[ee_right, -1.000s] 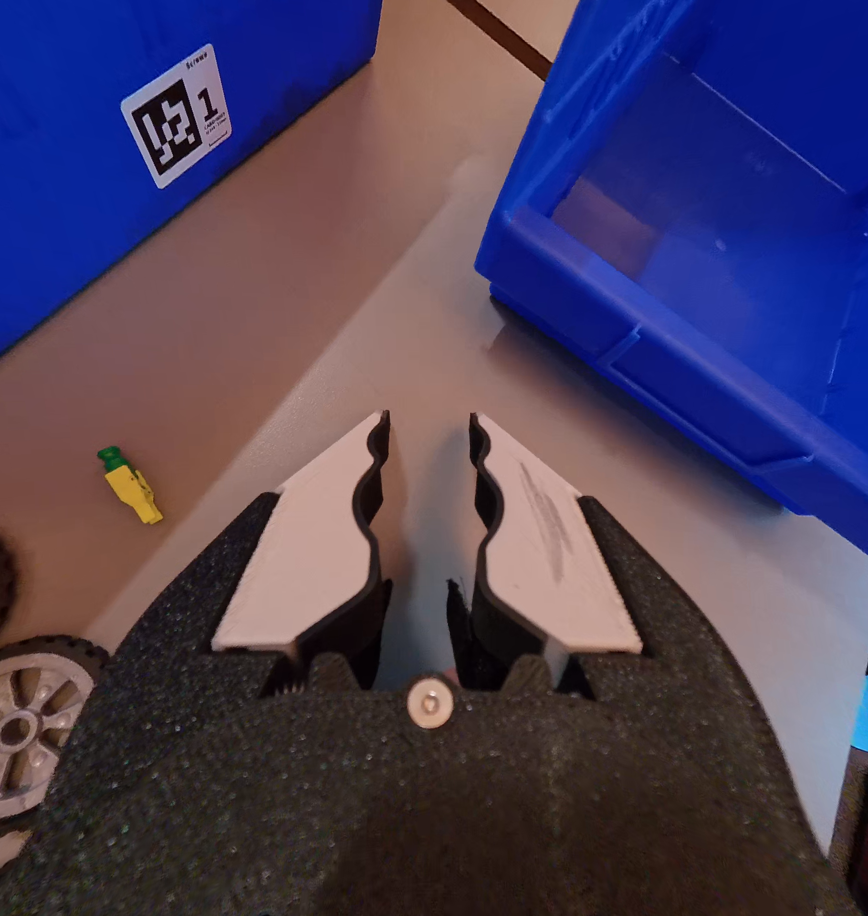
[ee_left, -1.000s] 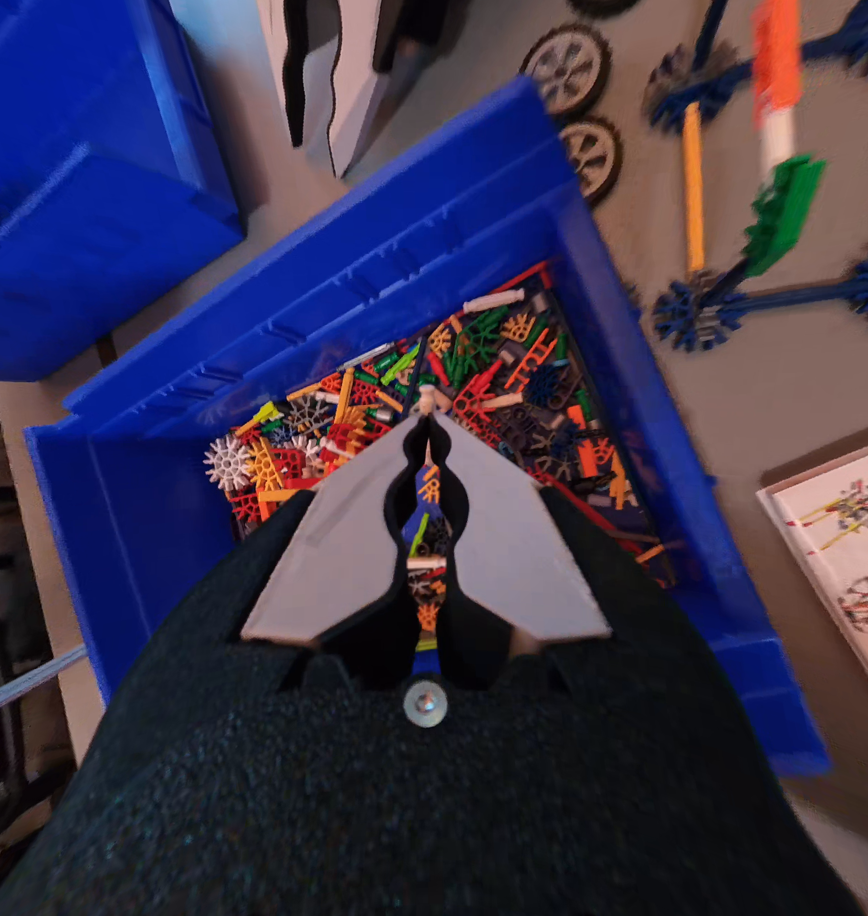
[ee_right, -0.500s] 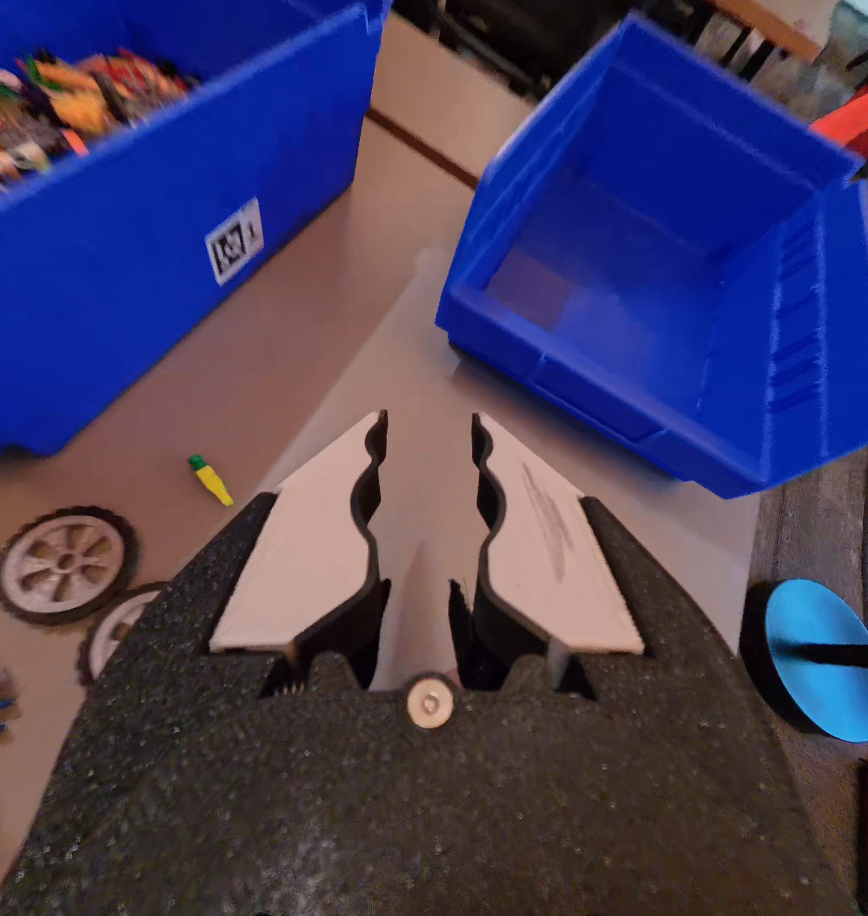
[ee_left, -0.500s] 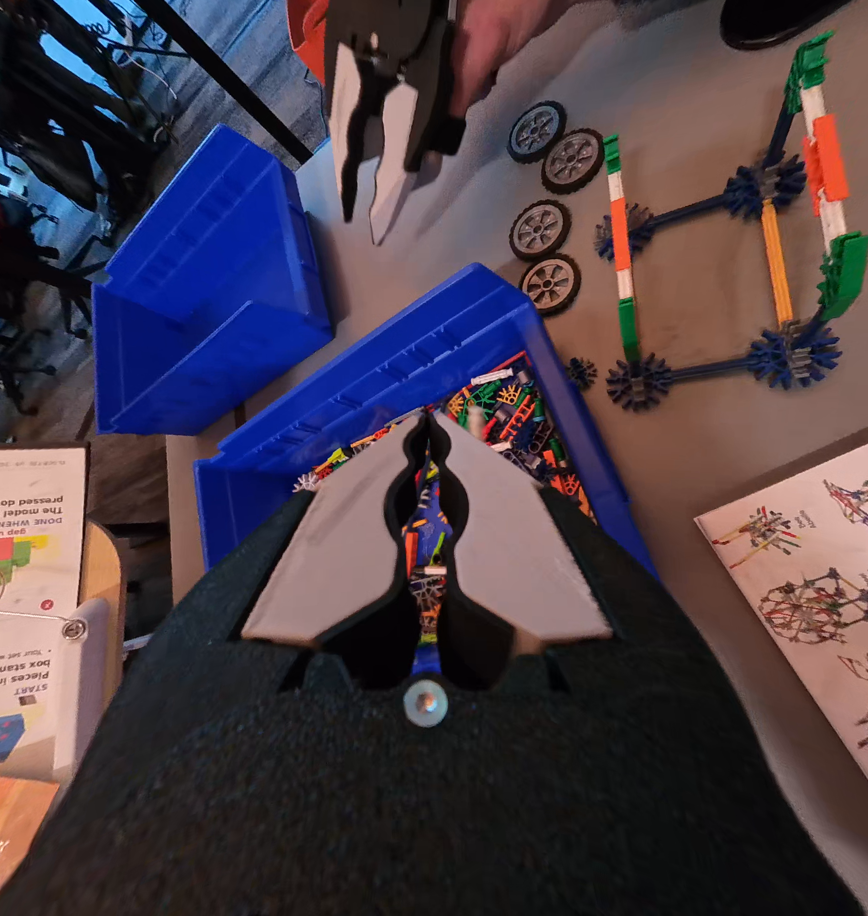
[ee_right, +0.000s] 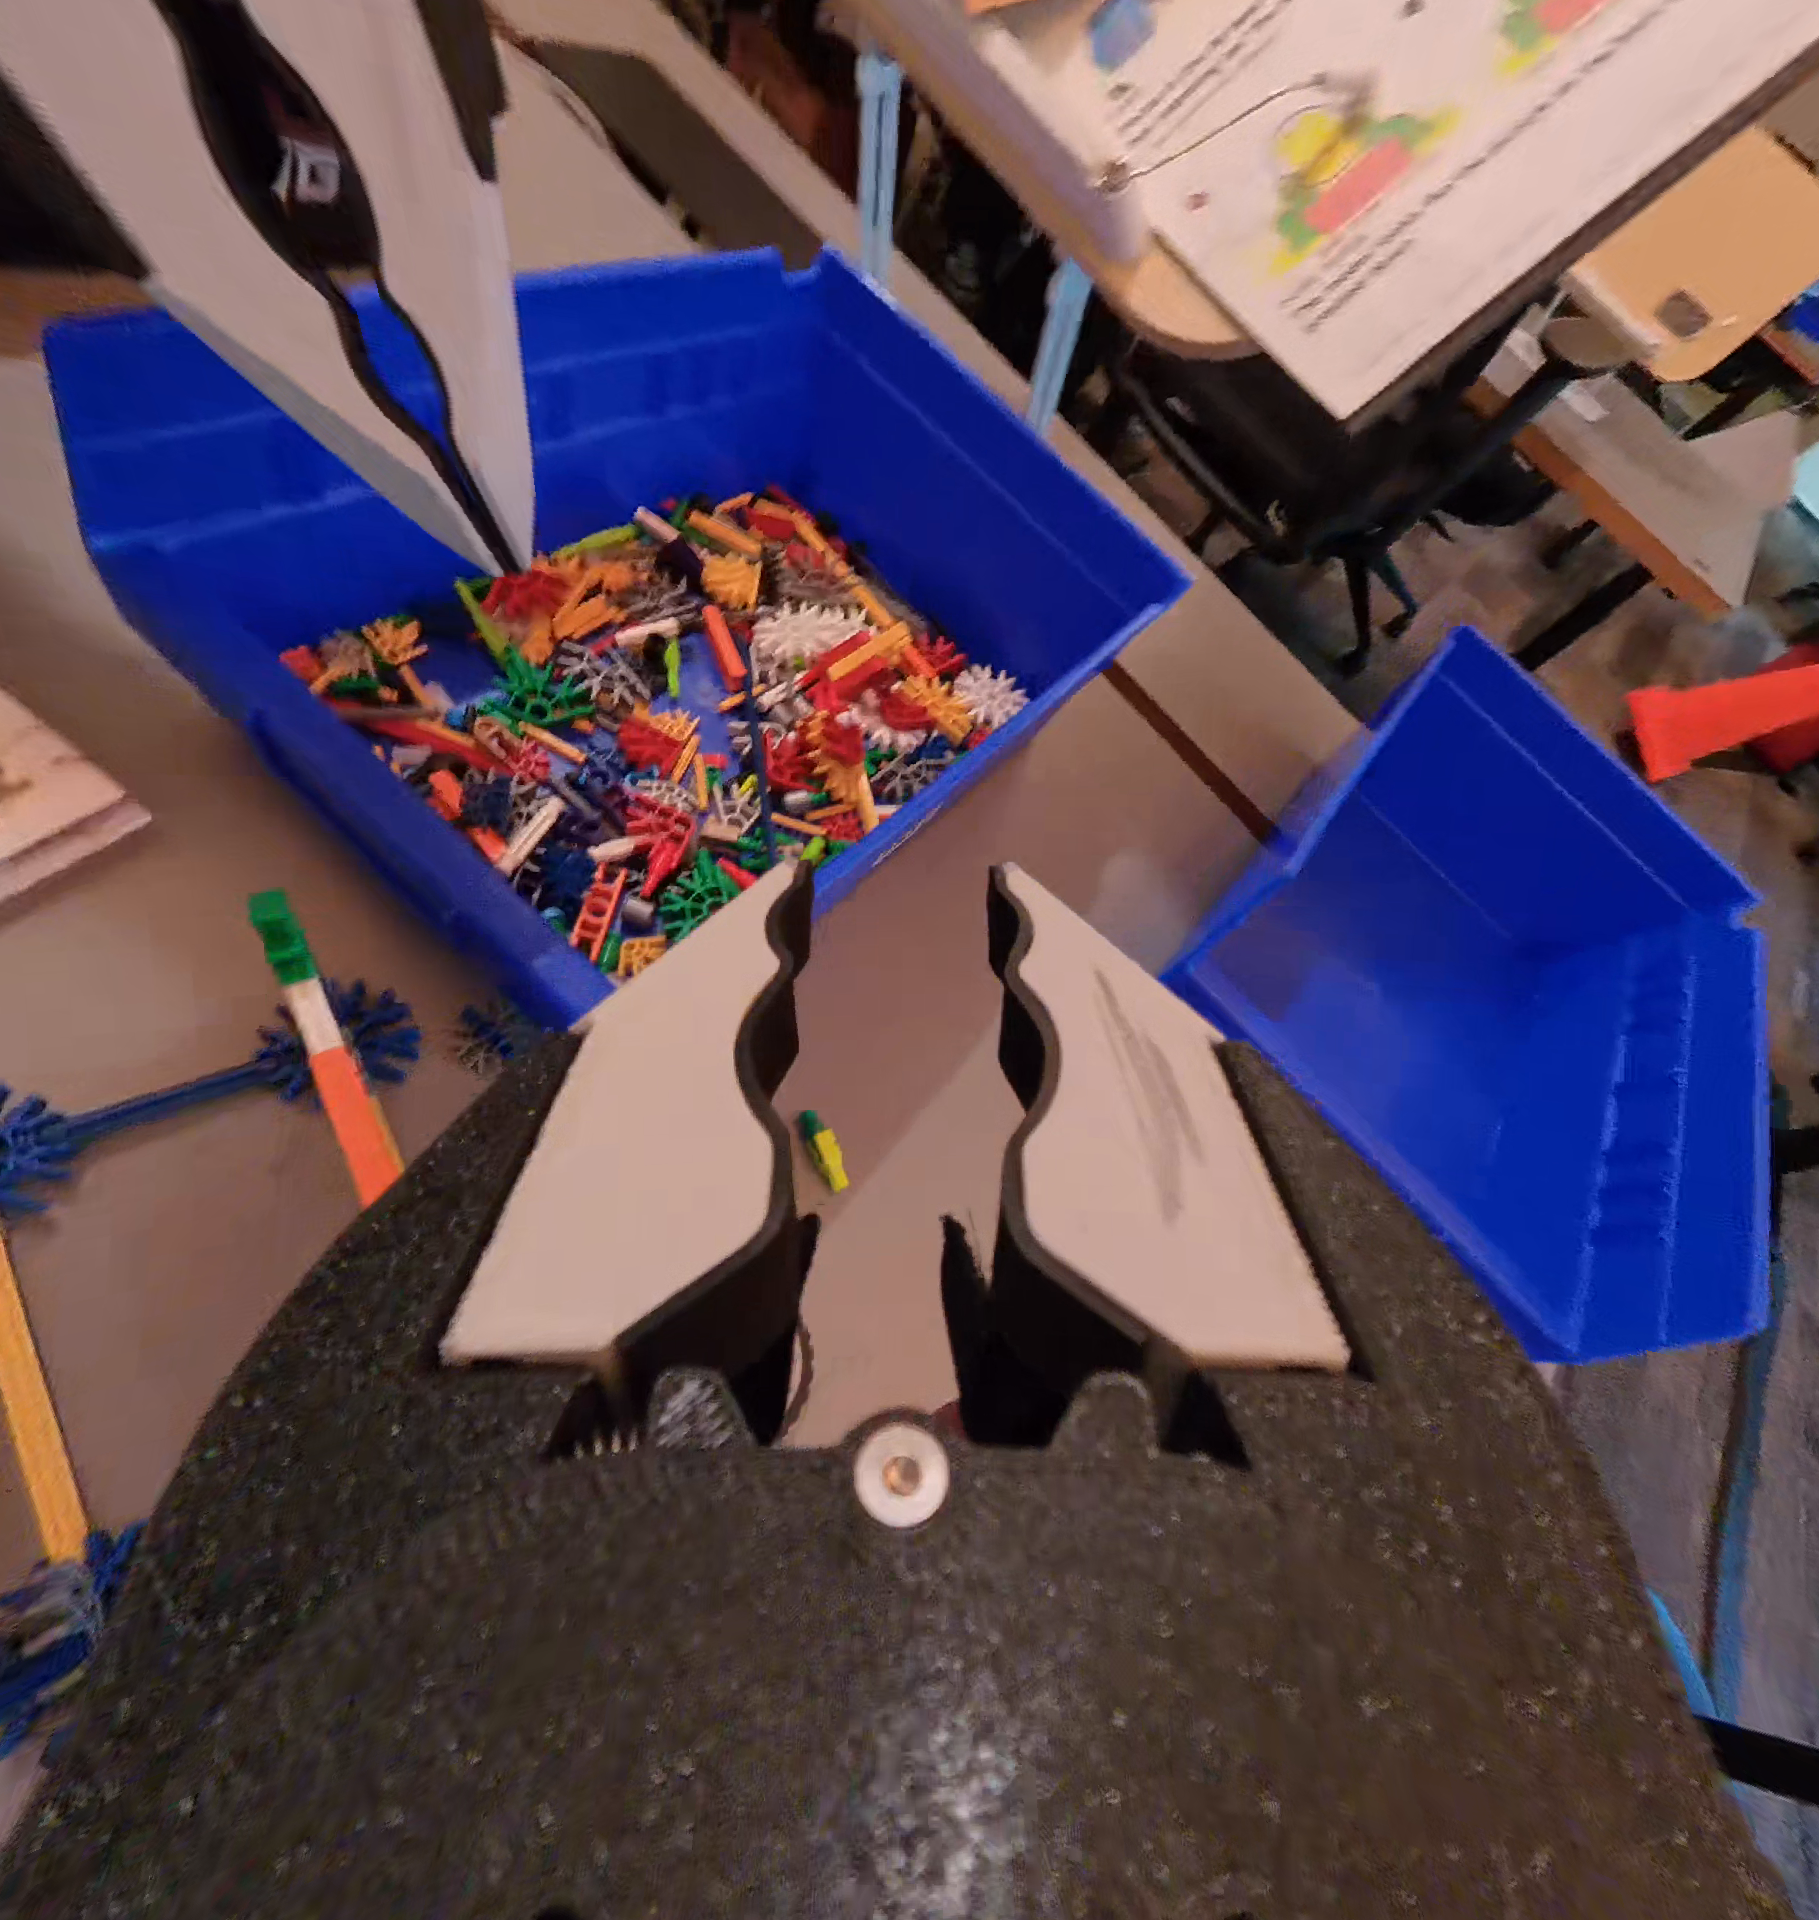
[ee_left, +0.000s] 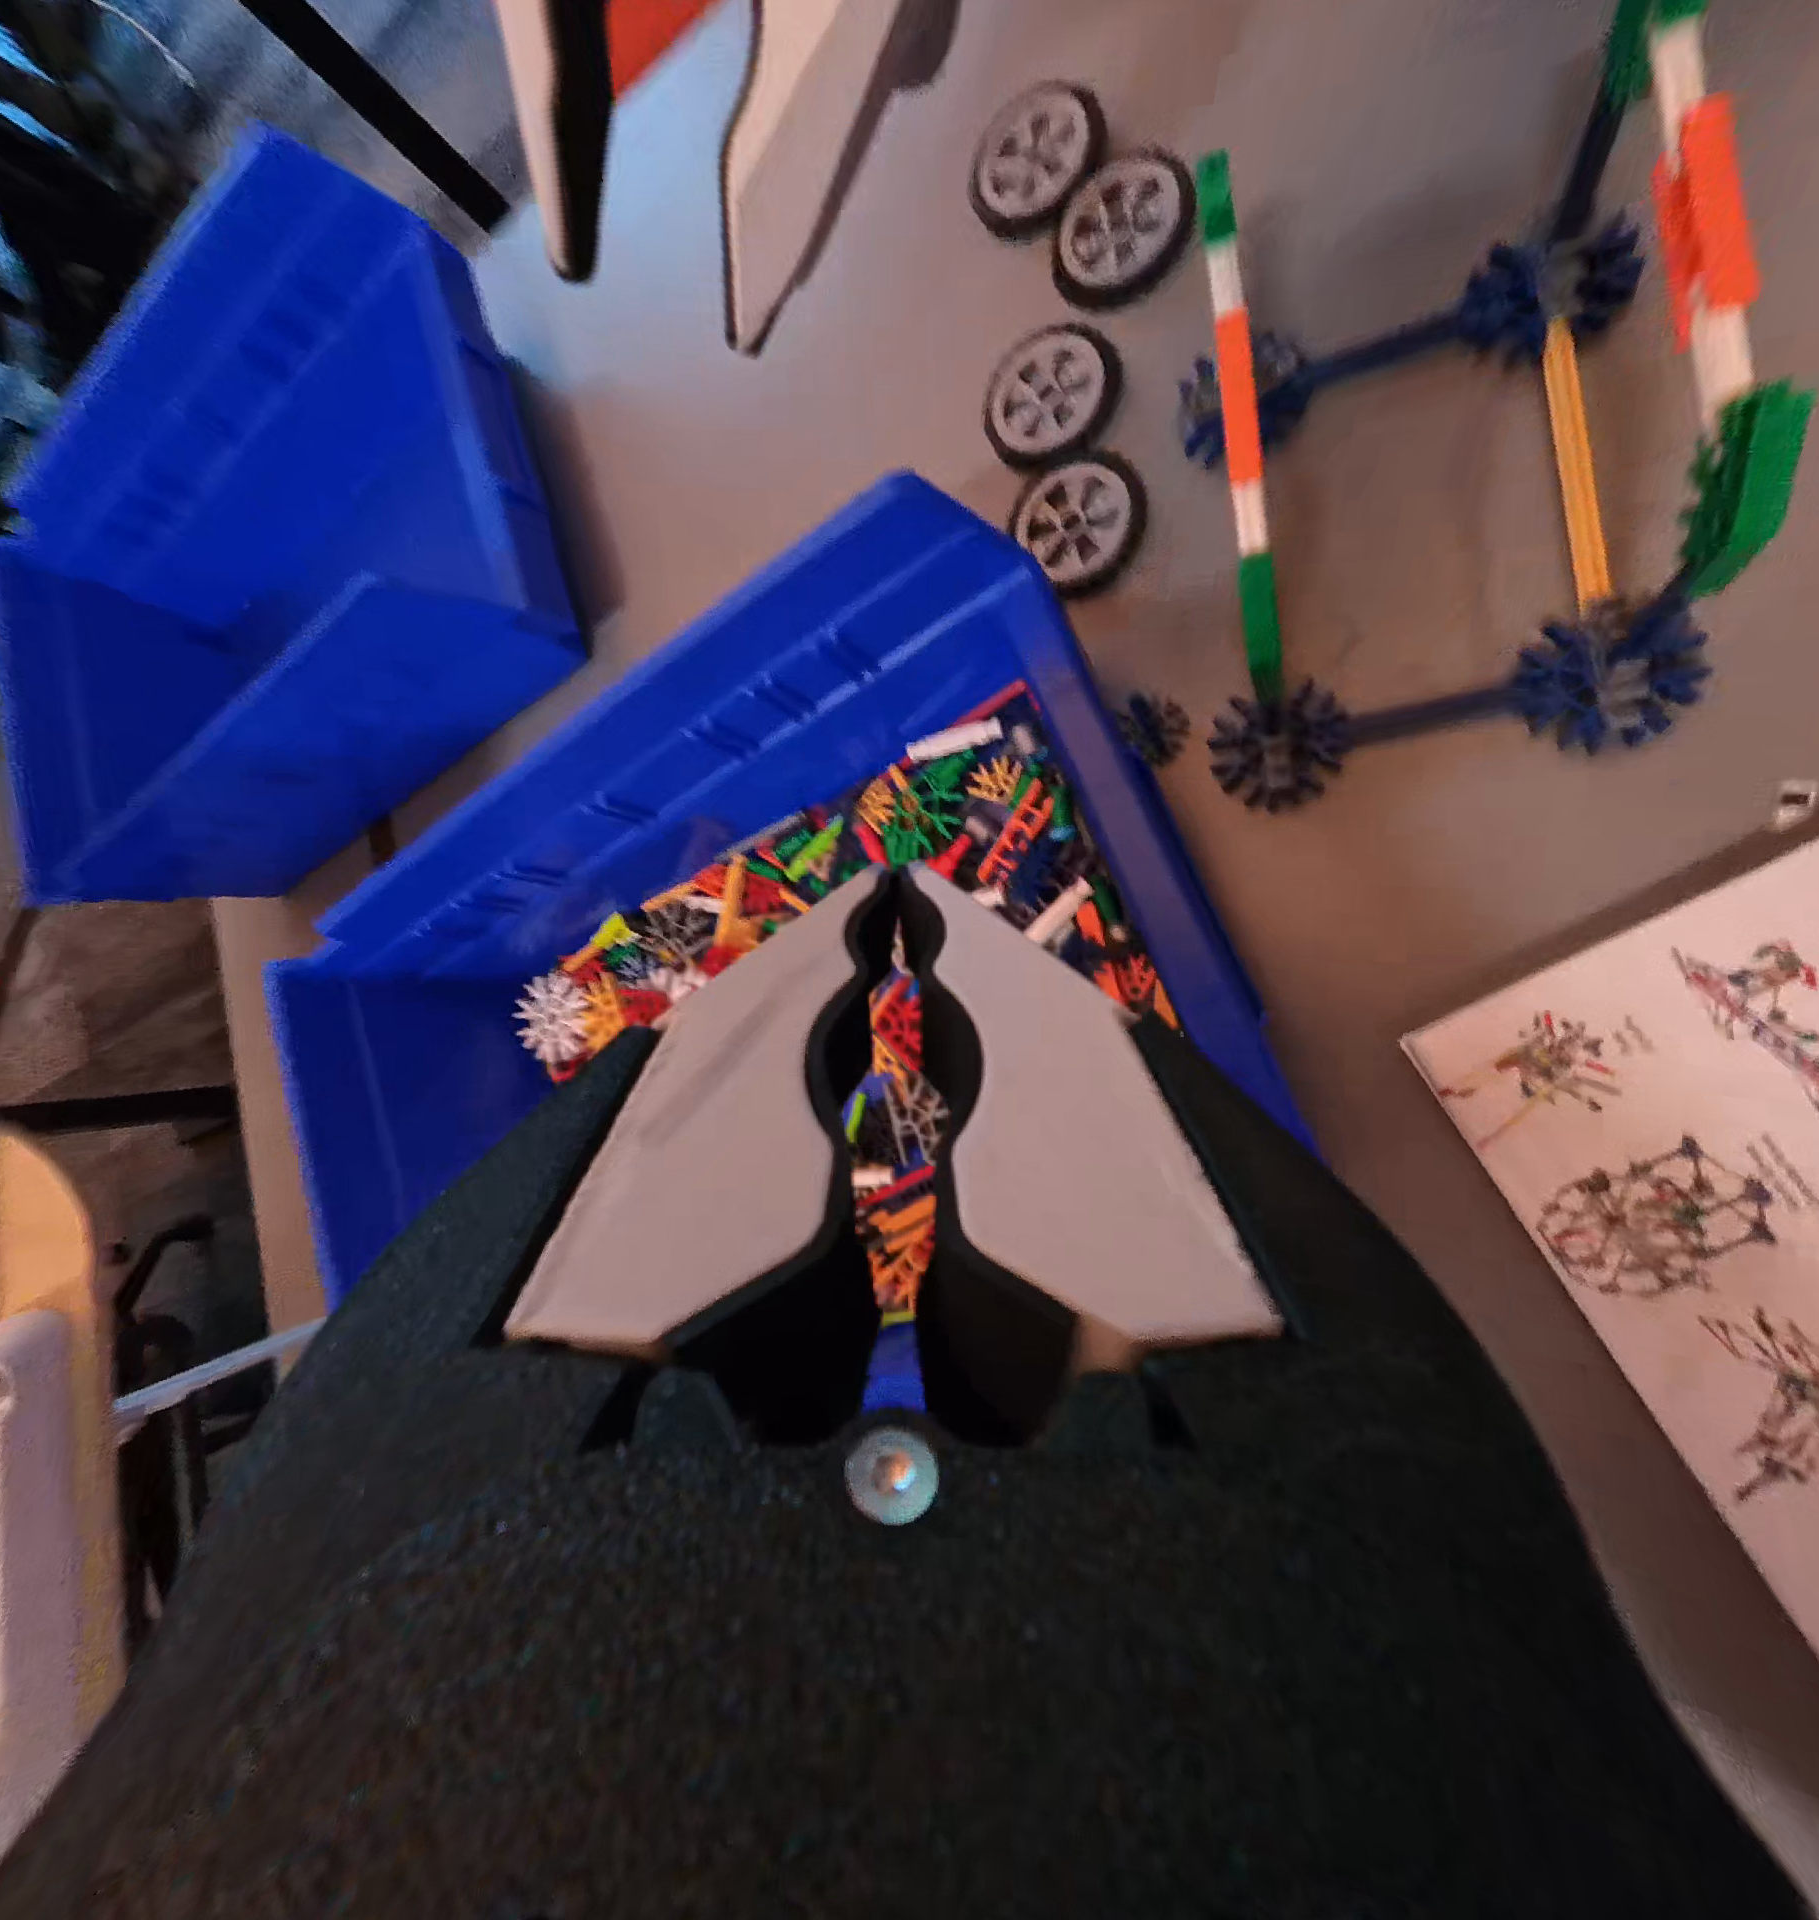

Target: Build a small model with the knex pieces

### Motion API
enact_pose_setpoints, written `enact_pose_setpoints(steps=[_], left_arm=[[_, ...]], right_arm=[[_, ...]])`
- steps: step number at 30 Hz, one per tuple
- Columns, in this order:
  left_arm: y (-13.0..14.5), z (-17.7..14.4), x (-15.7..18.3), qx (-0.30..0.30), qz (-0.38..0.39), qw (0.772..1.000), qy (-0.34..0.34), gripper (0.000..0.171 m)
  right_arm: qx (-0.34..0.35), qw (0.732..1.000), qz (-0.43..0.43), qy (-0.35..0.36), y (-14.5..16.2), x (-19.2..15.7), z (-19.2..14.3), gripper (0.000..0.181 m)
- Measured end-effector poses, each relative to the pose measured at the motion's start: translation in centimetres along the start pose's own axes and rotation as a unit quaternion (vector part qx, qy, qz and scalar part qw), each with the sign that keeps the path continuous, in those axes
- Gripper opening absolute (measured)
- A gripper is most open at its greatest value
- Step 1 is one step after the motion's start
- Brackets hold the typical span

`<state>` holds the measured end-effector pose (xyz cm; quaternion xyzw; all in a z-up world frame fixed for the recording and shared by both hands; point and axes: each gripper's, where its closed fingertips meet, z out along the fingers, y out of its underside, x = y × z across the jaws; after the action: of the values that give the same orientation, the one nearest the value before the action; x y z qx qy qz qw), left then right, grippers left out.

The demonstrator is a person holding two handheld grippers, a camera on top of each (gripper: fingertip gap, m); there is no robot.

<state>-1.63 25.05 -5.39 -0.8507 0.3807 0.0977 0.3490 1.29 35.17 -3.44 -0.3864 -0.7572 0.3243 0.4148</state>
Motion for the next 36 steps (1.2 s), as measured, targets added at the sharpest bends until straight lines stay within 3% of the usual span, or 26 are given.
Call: enact_pose_setpoints(steps=[10, 14, 20, 30, 36], left_arm=[[6.1, 6.5, 2.6, -0.127, 0.021, 0.984, 0.124, 0.014], [6.5, 7.8, 3.4, -0.145, 0.036, 0.971, 0.187, 0.013], [6.9, 8.4, 3.9, -0.161, 0.046, 0.959, 0.230, 0.005], [6.5, 8.8, 3.4, -0.145, 0.049, 0.968, 0.199, 0.004], [2.8, 6.2, 1.9, -0.068, 0.016, 0.990, 0.119, 0.004]], right_arm=[[0.005, 0.999, 0.045, -0.024, 2.7, -1.1, -1.2, 0.033], [0.005, 0.998, 0.058, -0.021, 3.6, -0.7, -1.4, 0.033], [0.013, 0.997, 0.077, -0.023, 4.5, -0.8, -1.5, 0.033], [0.028, 0.996, 0.083, -0.034, 4.1, -1.1, -2.2, 0.032], [0.054, 0.991, 0.082, -0.096, 1.3, -3.7, -3.0, 0.032]])
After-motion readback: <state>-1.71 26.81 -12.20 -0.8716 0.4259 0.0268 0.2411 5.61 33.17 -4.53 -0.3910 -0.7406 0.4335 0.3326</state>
